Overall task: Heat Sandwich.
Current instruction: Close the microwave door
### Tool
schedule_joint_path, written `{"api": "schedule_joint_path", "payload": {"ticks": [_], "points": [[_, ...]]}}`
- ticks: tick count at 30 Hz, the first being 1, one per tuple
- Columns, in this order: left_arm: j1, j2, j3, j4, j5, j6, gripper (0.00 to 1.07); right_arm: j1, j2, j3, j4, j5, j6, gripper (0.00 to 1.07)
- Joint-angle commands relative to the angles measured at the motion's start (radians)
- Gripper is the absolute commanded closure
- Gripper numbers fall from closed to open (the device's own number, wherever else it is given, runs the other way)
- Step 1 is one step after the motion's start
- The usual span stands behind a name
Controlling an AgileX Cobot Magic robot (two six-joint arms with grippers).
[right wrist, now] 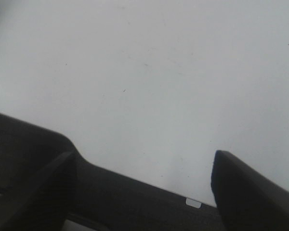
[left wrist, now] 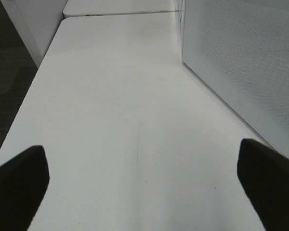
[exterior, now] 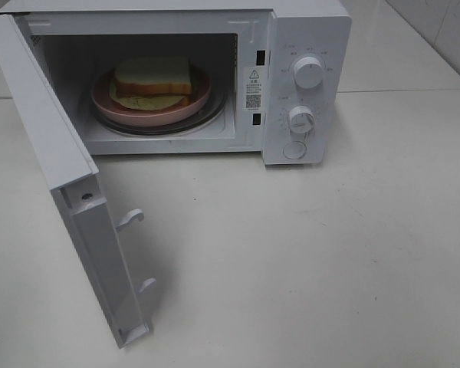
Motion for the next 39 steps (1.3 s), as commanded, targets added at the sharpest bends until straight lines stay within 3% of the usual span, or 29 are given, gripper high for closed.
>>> {"api": "schedule_joint_path", "payload": {"ticks": [1,10,20,39], "points": [[0.001,-0.025,0.002,0.000,-0.006,-0.007,0.07,-0.071,-0.063,0.005,0.002,-0.015,0.004,0.31],[0.001,-0.025,0.002,0.000,-0.006,-0.007,0.07,-0.222,-0.188,0.013,0.003,-0.047,0.004,0.31],[0.001,-0.025,0.002,0.000,-0.006,-0.007,0.07,-0.301,-0.301,0.040,0.003,-0.062,0.000,0.31],[0.001,-0.022,0.002,0.000,-0.006,-0.007,0.07,-0.320,-0.331,0.040,0.005,-0.062,0.001,0.31]]}}
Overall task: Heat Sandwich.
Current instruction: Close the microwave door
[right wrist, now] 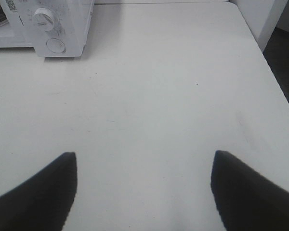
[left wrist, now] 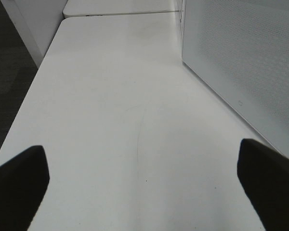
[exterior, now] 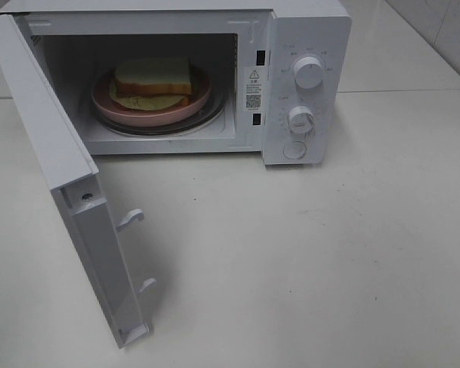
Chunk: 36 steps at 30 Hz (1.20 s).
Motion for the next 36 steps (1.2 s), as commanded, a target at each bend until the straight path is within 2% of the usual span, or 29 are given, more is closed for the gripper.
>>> {"api": "schedule_joint_path", "payload": {"ticks": [1,36], "points": [[0.001,-0.022,0.002,0.000,-0.006,-0.007,0.07,-0.005,-0.024,-0.001,0.004,-0.008,0.004,0.31],[0.001,-0.021,0.002,0.000,-0.007,-0.007,0.07,-0.005,-0.024,-0.001,0.004,-0.008,0.002,0.31]]}}
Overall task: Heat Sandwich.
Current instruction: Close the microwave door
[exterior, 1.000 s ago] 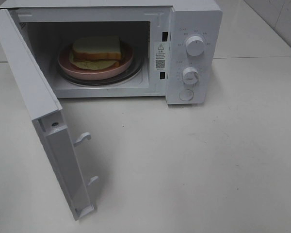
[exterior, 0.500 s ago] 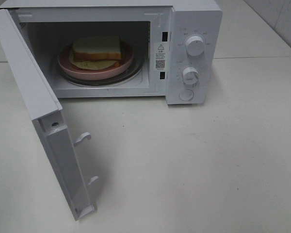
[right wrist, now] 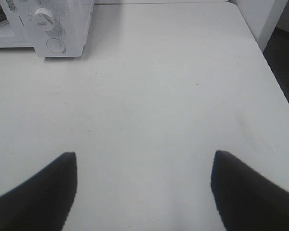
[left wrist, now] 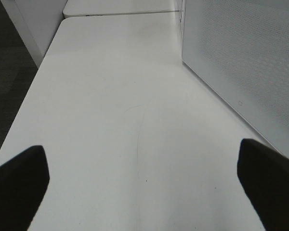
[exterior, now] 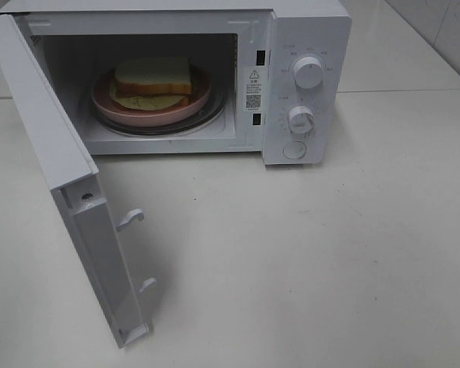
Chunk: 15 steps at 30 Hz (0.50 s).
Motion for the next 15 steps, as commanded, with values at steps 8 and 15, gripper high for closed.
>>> {"api": "schedule_joint_path", "payload": {"ticks": [8,15], "points": [[0.001,0.036,-0.034,0.000,-0.076,-0.007,0.10,-0.005,-0.024,-0.001,0.004,-0.008,0.003,0.31],[0.001,0.161,-0.033,0.000,-0.181,-0.007,0.40,-0.005,-0.024,-0.001,0.004,-0.008,0.002,0.31]]}}
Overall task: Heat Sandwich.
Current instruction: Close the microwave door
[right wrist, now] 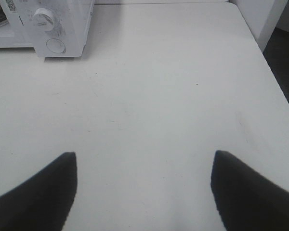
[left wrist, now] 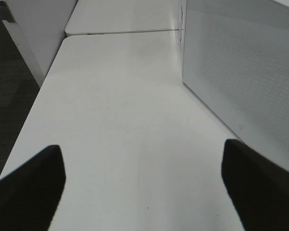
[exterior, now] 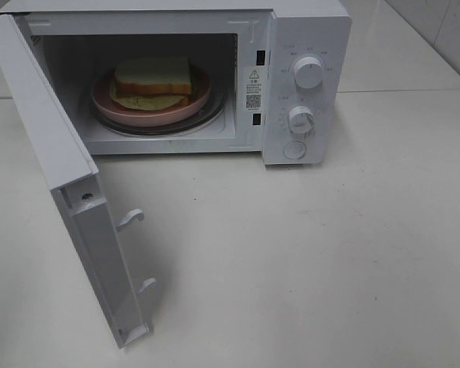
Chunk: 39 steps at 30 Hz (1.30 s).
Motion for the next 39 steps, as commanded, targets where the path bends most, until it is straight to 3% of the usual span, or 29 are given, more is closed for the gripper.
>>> {"api": "schedule_joint_path", "payload": {"ticks": [1,2,5,7,8,12,14,17,26,31,35,39], "points": [[0.001,0.047,-0.004,0.000,-0.069,-0.007,0.45,-0.005,-0.024,-0.001,0.004,-0.007,0.002,0.31],[0.001,0.047,-0.004,0.000,-0.069,-0.007,0.45,-0.005,-0.024,-0.001,0.004,-0.007,0.002,0.31],[0.001,0.109,0.002,0.000,-0.155,-0.007,0.64,-0.005,-0.024,-0.001,0.004,-0.007,0.002,0.31],[0.001,0.125,0.008,0.000,-0.178,-0.007,0.68,-0.005,-0.024,-0.001,0.004,-0.007,0.002,0.31],[0.001,0.160,0.024,0.000,-0.229,-0.007,0.78,-0.005,-0.024,-0.001,0.004,-0.007,0.002,0.31],[0.001,0.208,0.057,0.000,-0.300,-0.007,0.92,-0.005,-0.024,-0.001,0.004,-0.007,0.002,0.31],[0.001,0.263,0.093,-0.004,-0.374,-0.007,1.06,-0.005,-0.024,-0.001,0.004,-0.007,0.002,0.31],[0.001,0.295,0.120,-0.004,-0.435,-0.007,1.07,-0.005,-0.024,-0.001,0.004,-0.007,0.002,0.31],[0.001,0.458,0.312,-0.003,-0.963,-0.007,1.07,-0.005,-0.024,-0.001,0.004,-0.007,0.002,0.31],[0.001,0.515,0.351,0.012,-1.118,-0.007,1.07,-0.005,-0.024,-0.001,0.004,-0.007,0.002,0.31],[0.001,0.671,0.364,0.070,-1.318,-0.007,1.07,-0.005,-0.024,-0.001,0.004,-0.007,0.002,0.31],[0.001,0.762,0.360,0.068,-1.392,-0.007,1.07,-0.005,-0.024,-0.001,0.004,-0.007,0.002,0.31]]}}
